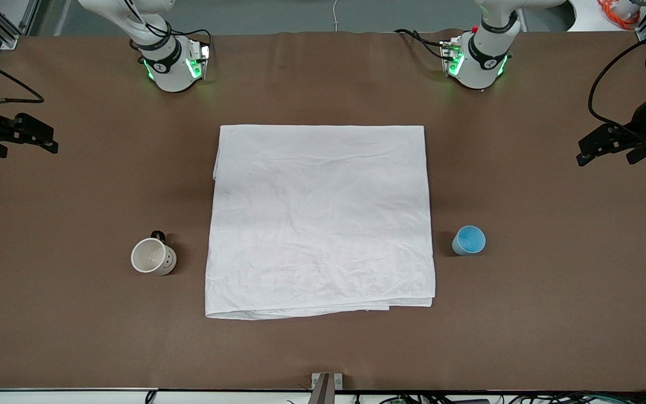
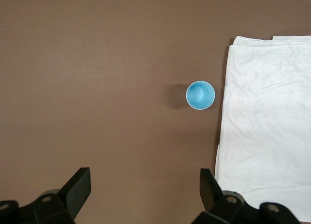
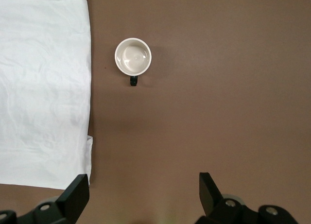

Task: Place blue cup into white mug on cloth
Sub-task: 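Move the right gripper down toward the white mug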

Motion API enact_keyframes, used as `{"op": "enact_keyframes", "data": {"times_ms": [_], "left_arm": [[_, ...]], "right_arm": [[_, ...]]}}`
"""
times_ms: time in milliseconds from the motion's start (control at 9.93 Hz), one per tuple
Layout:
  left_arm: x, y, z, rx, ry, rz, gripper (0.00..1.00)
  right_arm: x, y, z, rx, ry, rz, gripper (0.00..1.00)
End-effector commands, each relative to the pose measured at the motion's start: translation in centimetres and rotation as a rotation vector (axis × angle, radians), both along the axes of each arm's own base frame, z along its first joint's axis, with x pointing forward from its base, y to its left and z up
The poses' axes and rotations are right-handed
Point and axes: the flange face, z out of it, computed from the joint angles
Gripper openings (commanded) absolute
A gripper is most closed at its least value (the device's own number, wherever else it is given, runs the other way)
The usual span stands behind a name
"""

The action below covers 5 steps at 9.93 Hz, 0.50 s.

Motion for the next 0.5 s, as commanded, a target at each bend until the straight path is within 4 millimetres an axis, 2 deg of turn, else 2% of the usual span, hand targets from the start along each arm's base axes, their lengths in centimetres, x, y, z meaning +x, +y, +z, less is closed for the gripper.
{"op": "enact_keyframes", "data": {"times_ms": [0, 201, 302, 403], "left_arm": [[0.0, -0.1, 0.3, -0.003, -0.010, -0.010, 0.99], [0.0, -0.2, 0.2, 0.003, -0.007, -0.012, 0.99], [0.1, -0.3, 0.2, 0.005, -0.007, -0.014, 0.99], [0.0, -0.4, 0.2, 0.000, -0.007, -0.015, 0.99]], "right_arm": [[-0.7, 0.2, 0.2, -0.003, 0.000, -0.012, 1.00], [-0.7, 0.3, -0.3, 0.006, 0.003, -0.012, 1.00], [-0.5, 0.7, -2.1, 0.014, 0.017, -0.006, 1.00], [-0.4, 1.8, -5.8, 0.034, 0.026, 0.008, 1.00]]}}
